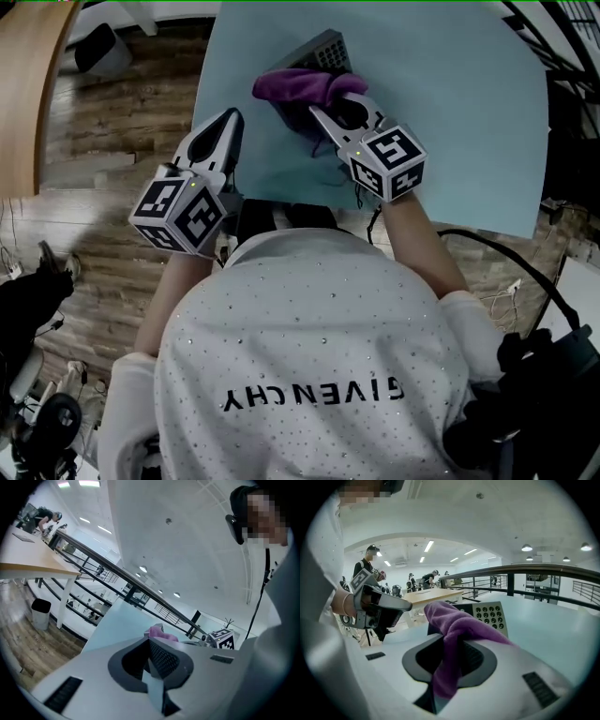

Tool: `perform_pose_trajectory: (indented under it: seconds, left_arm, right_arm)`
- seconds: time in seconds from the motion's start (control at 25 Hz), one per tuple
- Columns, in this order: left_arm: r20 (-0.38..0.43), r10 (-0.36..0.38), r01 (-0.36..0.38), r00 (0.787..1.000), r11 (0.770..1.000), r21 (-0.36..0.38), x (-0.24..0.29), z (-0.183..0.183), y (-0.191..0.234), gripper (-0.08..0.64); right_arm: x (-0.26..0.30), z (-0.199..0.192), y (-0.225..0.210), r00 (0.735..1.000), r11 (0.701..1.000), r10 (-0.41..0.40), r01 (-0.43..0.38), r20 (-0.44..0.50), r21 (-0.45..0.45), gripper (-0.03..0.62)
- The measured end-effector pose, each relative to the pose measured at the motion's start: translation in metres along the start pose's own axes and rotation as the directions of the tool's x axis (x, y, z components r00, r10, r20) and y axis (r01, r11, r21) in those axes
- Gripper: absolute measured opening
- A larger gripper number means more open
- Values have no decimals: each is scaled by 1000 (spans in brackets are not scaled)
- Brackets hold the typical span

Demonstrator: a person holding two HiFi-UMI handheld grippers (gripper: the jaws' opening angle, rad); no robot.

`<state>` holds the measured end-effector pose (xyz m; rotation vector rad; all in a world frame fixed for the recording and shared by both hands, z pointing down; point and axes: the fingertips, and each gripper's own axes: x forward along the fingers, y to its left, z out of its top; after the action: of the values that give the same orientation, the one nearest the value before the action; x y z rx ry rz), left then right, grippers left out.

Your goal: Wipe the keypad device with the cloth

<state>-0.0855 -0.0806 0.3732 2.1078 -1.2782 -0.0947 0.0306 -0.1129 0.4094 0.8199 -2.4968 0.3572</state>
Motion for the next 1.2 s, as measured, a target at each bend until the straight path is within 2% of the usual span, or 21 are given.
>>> perform_pose_trajectory:
  seconds: [0.32, 0.52, 0.72, 1.04, 1.2]
  left_arm:
    - [59, 142, -141, 988, 990, -19, -10, -3, -19, 0]
    - [85, 219, -216, 972, 975, -49, -21, -11, -30, 0]
    - [110, 267, -260, 957, 963, -74, -34, -15, -44, 0]
    - [169, 357, -333, 919, 930, -153, -46, -18, -40, 0]
    - [174, 380, -354, 908, 921, -164, -47, -23, -42, 0]
  right_arm:
    - [-12, -9, -59, 1000, 995, -16, 13, 25, 98, 72]
    - [-13, -10, -65, 998, 995, 37, -42, 57, 87, 72]
    - [-19, -10, -74, 996, 992, 30, -39, 83, 116, 72]
    - [-18, -21, -96, 995, 973, -10, -14, 103, 228, 72]
    - [-19, -27, -105, 995, 961, -21, -8, 103, 277, 72]
